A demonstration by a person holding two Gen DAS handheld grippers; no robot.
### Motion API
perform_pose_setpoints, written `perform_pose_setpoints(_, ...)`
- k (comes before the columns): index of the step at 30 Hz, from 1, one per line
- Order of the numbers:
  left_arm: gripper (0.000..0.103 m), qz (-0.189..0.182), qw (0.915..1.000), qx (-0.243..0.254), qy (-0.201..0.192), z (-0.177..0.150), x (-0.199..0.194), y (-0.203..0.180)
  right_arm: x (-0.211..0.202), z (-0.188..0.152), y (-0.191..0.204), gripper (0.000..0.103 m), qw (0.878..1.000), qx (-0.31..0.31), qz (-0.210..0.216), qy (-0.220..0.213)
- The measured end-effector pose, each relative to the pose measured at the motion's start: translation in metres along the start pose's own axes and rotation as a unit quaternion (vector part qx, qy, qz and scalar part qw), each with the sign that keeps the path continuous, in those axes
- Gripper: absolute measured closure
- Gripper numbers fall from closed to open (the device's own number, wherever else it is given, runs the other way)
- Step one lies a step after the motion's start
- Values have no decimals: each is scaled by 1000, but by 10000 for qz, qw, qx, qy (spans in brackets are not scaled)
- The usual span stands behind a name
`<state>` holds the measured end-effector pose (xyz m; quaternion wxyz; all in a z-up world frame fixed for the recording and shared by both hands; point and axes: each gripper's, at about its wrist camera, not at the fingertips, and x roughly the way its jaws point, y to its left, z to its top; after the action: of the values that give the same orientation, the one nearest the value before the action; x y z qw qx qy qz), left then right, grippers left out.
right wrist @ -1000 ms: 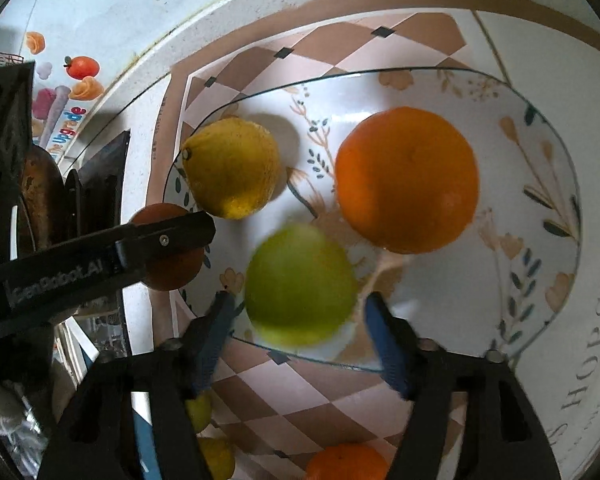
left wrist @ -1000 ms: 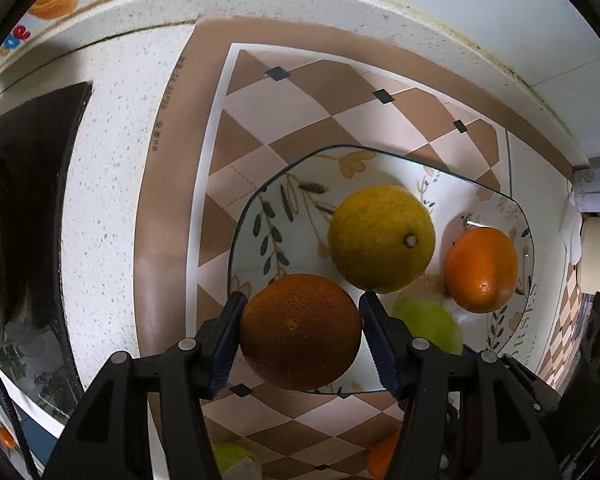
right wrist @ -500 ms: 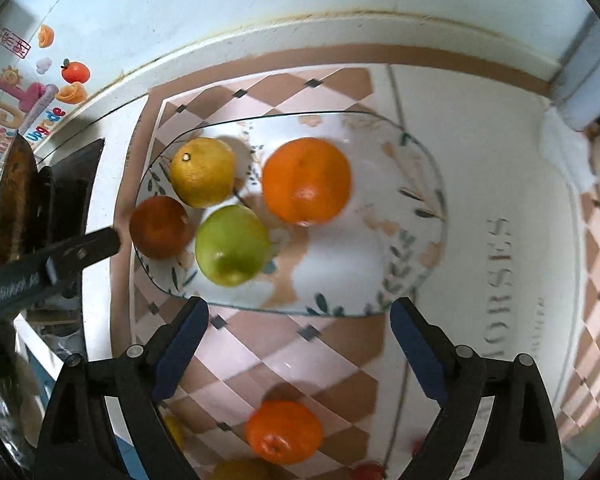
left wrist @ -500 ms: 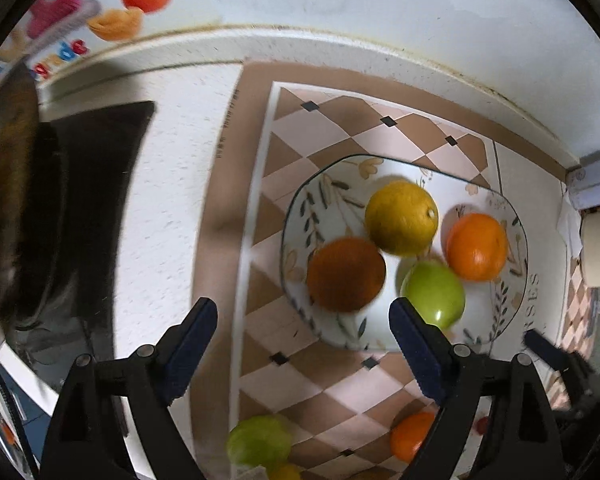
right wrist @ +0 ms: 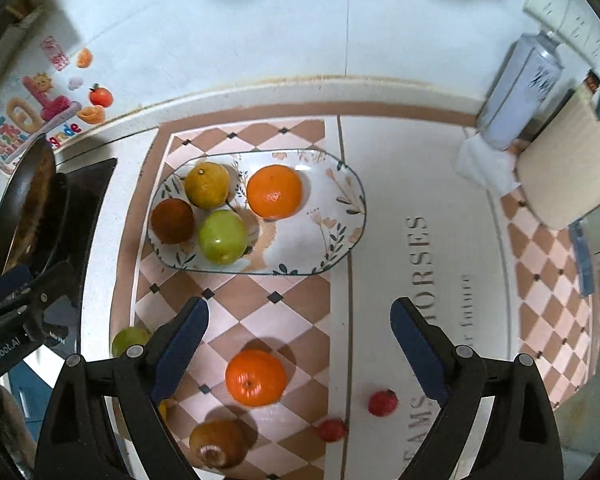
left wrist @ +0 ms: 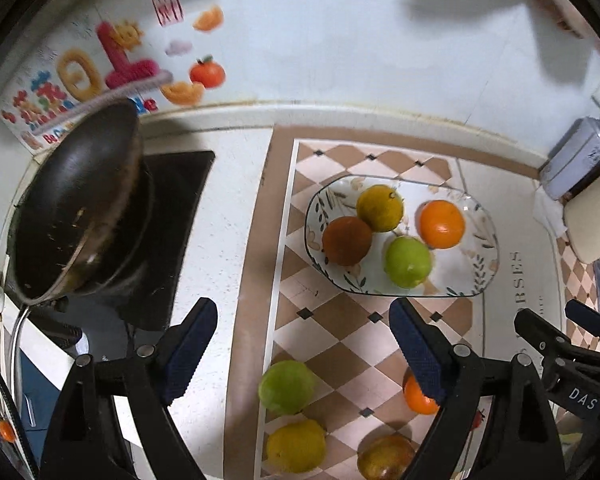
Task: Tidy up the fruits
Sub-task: 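Grasp the red apple with the right tool while the left tool grasps the yellow pear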
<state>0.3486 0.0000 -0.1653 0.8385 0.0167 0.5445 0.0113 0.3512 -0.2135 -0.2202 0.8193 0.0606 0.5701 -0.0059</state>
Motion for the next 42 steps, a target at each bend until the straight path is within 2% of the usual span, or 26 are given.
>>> perform_pose_setpoints(4, 15, 28, 9995, -6, -310, -16, -28, -1, -31, -16, 2, 8, 9997, -60, 10, -236)
perform_pose_setpoints(7, 15, 33, 9988, -16, -484, -29, -47, -1, -52, -30, 5, 8, 9987, -127, -141, -481)
perform_pose_setpoints(14, 15, 12, 9962, -50, -872, -53, -82, -1, -84, -53, 8, 8, 9976, -61, 27, -690)
perform_pose_setpoints(20, 15, 19, 9960, -77, -895, -71, -88, -1, -97, -68, 10, 8, 9970, -22, 267, -731)
perform_pose_setpoints(22, 15, 69, 9968, -52, -790, -76, -83, 1, -90, -72, 9, 8, 9974, 20, 421, -585)
perform_pose_setpoints(25, 14, 172, 9983, -3, -557, -84, -69, 6, -58, -84, 12, 8, 9967, 43, 810, -27)
perform_pose_setpoints(26, 6, 250, 9986, 2, -467, -88, -62, 9, -42, -89, 13, 8, 9950, 55, 963, 244)
perform_pose_setpoints(27, 3, 297, 9989, 3, -366, -91, -55, 11, -23, -97, 15, 8, 9922, 89, 1113, 554)
perform_pose_setpoints(29, 3, 421, 9991, -56, -38, -101, -34, 22, 14, -112, 22, 9, 9833, 124, 1399, 1161)
perform_pose_setpoints(32, 3, 524, 9976, -194, 403, -113, -10, 35, 60, -131, 32, 9, 9700, 106, 1583, 1842)
perform_pose_setpoints(35, 3, 469, 9948, -413, 801, -123, 13, 46, 89, -143, 45, 11, 9624, -2, 1629, 2176)
perform_pose_setpoints(37, 3, 331, 9925, -554, 1033, -129, 27, 50, 101, -146, 54, 21, 9604, -141, 1591, 2283)
perform_pose_setpoints(40, 3, 139, 9882, -686, 1359, -133, 45, 50, 113, -153, 66, 33, 9599, -405, 1482, 2347)
perform_pose_setpoints(42, 3, 95, 9865, -661, 1497, -135, 53, 46, 113, -155, 67, 33, 9623, -557, 1421, 2251)
